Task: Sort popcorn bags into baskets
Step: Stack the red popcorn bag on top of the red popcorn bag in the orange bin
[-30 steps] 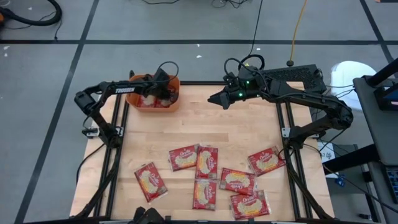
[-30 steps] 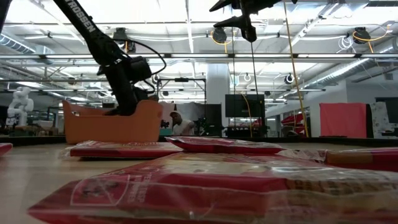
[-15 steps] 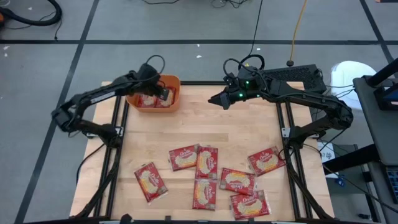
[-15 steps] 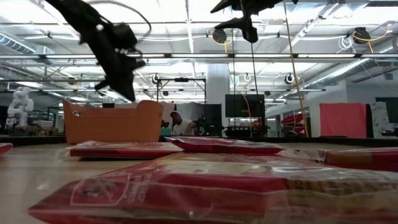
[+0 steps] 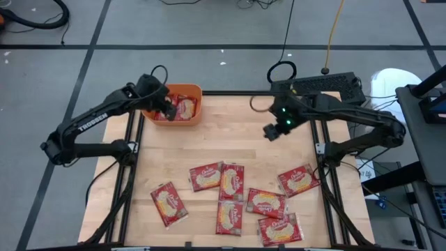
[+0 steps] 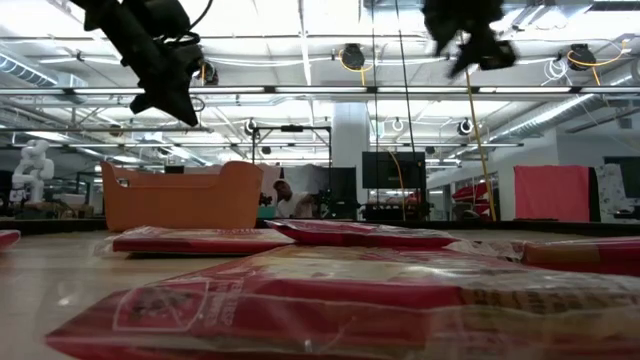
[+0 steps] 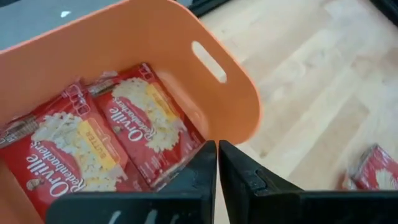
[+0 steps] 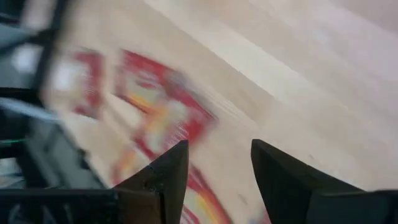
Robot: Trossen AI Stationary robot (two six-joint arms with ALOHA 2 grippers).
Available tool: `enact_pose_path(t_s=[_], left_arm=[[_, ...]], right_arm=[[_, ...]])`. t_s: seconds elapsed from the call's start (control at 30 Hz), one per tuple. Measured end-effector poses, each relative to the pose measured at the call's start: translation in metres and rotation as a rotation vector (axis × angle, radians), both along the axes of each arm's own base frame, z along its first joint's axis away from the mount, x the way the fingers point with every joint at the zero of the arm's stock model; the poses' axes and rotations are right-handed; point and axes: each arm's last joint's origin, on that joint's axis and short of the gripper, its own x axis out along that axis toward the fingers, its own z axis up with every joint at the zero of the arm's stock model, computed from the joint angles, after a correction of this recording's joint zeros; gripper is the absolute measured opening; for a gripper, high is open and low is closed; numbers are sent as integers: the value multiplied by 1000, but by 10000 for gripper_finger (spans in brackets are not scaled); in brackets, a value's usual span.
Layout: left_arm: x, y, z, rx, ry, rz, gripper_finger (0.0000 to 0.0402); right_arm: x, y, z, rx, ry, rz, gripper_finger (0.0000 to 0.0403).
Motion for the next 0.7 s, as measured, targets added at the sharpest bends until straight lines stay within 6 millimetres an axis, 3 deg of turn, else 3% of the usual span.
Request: enact_pose_path(t_s=[0.33, 0.5, 0.6, 0.7], left_arm=[[4, -3, -3, -5, 25, -39, 23], [7, -6, -3, -23, 17, -38, 24], [10, -9, -3, -32, 12, -47, 24], [12, -13, -3, -42, 8, -53, 24]], right_arm=[[-39, 40, -10, 27, 409, 211, 173], [-47, 52, -12, 18, 489, 304, 197], [-46, 56, -25, 38, 518, 344, 218], [-45, 62, -54, 20, 545, 452, 239]])
